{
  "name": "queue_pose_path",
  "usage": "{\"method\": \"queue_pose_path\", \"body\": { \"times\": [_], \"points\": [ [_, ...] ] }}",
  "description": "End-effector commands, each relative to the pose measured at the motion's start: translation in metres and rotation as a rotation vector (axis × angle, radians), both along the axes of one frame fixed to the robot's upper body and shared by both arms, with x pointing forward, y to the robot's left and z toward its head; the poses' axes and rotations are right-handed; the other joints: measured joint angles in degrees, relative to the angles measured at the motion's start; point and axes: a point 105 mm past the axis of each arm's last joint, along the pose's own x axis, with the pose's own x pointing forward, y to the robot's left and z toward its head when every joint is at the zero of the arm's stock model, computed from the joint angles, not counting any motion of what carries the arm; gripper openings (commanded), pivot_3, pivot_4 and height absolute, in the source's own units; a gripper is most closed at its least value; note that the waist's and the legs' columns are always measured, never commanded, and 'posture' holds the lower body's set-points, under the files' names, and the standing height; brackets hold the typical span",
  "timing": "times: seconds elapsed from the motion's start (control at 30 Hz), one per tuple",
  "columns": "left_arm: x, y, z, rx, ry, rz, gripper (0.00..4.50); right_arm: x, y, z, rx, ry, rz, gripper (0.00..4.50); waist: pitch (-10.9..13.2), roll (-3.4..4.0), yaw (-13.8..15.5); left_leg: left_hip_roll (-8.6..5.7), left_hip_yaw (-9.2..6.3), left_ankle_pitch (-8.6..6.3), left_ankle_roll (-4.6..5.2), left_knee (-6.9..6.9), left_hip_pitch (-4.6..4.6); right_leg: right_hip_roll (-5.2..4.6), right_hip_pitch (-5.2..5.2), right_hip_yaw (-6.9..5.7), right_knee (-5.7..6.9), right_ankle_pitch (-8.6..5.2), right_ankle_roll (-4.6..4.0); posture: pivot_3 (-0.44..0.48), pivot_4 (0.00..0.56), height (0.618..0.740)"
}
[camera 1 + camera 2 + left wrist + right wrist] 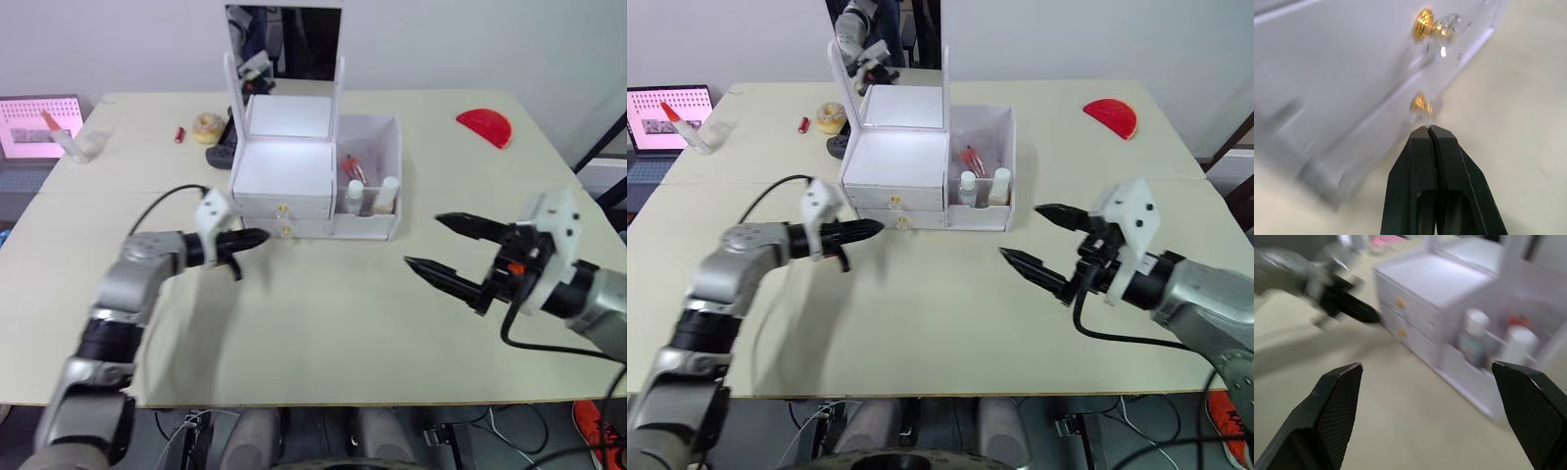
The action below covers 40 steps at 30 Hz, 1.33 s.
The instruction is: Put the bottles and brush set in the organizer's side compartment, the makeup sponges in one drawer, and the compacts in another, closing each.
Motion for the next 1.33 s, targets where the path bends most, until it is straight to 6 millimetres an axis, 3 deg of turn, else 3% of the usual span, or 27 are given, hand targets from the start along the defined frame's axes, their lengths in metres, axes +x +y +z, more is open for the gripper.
{"method": "queue_pose_path", "body": {
  "times": [0.03, 0.2, 0.27, 0.4, 0.6, 1.33],
  "points": [
    [-0.014, 0.035, 0.029, -0.023, -0.045, -0.009, 0.88, -0.009, -0.026, 0.004, -0.033, -0.042, -0.078, 4.50, 0.0, 0.00, 0.3, 0.00, 0.01, 0.00, 0.00, 0.01, 0.03, -0.01, 0.06, 0.00, -0.01, 0.00, 0.00, 0.000, 0.150, 0.740],
    [-0.026, 0.111, 0.048, 0.007, -0.043, 0.178, 3.45, -0.031, -0.080, -0.003, -0.035, -0.027, -0.252, 4.50, 0.0, 0.00, 0.3, -0.03, -0.02, -0.01, 0.01, 0.01, 0.04, -0.06, 0.14, -0.06, -0.09, 0.00, 0.00, 0.000, 0.150, 0.740],
    [-0.030, 0.129, 0.047, 0.033, -0.040, 0.229, 4.47, -0.039, -0.097, -0.007, -0.035, -0.020, -0.304, 4.50, 0.0, 0.01, 0.2, -0.02, 0.00, -0.03, 0.03, -0.02, 0.06, -0.06, 0.15, -0.04, -0.11, -0.01, 0.00, 0.000, 0.150, 0.740],
    [-0.037, 0.162, 0.043, 0.054, -0.048, 0.340, 4.47, -0.053, -0.125, -0.015, -0.048, 0.004, -0.387, 4.50, 0.0, 0.07, 0.2, -0.01, 0.02, -0.04, 0.03, -0.09, 0.17, -0.26, 0.20, 0.04, -0.12, -0.02, -0.02, 0.000, 0.150, 0.740],
    [-0.041, 0.173, 0.040, 0.070, -0.071, 0.385, 4.47, -0.057, -0.141, -0.023, -0.035, 0.014, -0.431, 4.50, 0.0, 0.06, 0.3, -0.02, 0.03, -0.05, 0.01, -0.12, 0.13, -0.37, 0.17, 0.07, -0.17, -0.03, -0.05, 0.000, 0.150, 0.740],
    [-0.040, 0.164, 0.045, 0.069, -0.103, 0.414, 4.47, -0.043, -0.133, -0.024, -0.027, 0.019, -0.396, 4.50, 0.0, 0.08, 0.3, -0.02, 0.04, -0.05, 0.01, -0.30, 0.12, -0.41, 0.13, 0.09, -0.30, -0.10, -0.17, 0.000, 0.150, 0.740]
  ]
}}
